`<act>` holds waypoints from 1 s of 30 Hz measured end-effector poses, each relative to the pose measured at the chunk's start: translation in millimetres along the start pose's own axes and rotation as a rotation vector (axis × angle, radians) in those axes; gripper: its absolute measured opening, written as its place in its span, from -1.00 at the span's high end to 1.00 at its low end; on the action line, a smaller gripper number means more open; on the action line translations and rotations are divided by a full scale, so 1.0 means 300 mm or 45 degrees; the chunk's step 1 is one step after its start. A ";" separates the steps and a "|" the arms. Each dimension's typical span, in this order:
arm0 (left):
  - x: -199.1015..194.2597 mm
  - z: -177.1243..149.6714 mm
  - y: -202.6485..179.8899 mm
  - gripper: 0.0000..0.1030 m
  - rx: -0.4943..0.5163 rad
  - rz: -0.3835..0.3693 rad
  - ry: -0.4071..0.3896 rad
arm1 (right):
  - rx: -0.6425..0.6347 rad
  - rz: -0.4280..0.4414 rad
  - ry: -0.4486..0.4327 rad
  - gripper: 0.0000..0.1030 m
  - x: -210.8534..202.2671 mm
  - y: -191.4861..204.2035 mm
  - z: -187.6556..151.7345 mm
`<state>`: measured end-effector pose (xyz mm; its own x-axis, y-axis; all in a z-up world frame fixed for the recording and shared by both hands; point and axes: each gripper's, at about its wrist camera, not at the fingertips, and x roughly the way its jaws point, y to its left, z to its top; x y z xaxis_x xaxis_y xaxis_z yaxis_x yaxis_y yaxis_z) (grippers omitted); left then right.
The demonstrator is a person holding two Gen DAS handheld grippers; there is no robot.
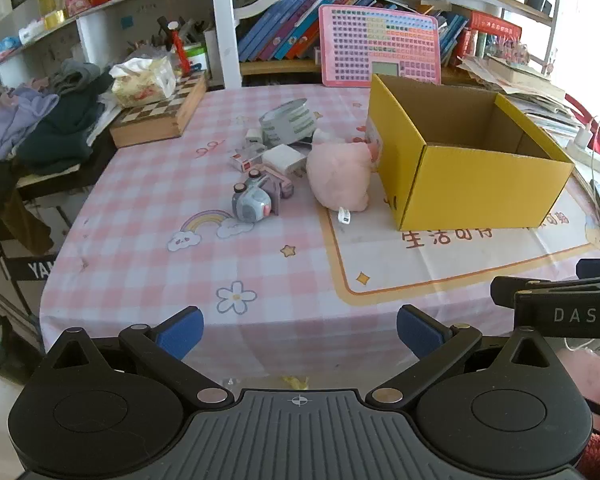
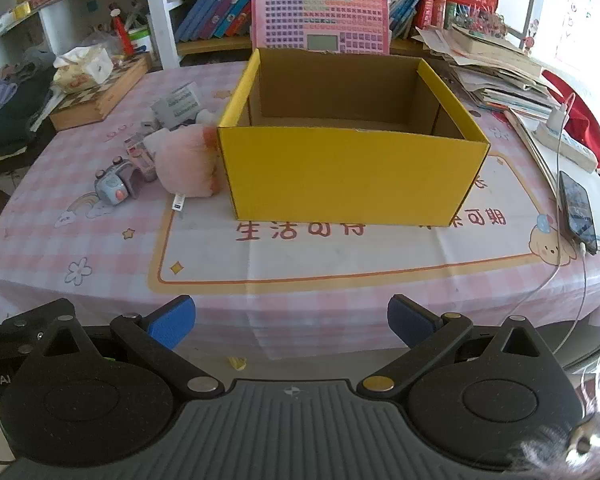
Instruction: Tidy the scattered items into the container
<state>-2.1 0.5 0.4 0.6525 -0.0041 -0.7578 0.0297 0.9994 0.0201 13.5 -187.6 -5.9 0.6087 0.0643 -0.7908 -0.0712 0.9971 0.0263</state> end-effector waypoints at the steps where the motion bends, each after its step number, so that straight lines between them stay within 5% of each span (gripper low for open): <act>1: -0.005 0.001 0.002 -1.00 0.000 -0.004 -0.011 | -0.005 0.001 -0.004 -1.00 -0.002 0.004 -0.001; 30: -0.021 -0.024 0.048 -1.00 0.014 -0.026 -0.012 | 0.036 -0.004 -0.023 -1.00 -0.027 0.017 -0.030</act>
<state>-11.3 15.3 0.8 0.6587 -0.0248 -0.7520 0.0513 0.9986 0.0120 1.0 -183.4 -4.8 0.6228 0.0619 -0.7799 -0.0475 0.9980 0.0413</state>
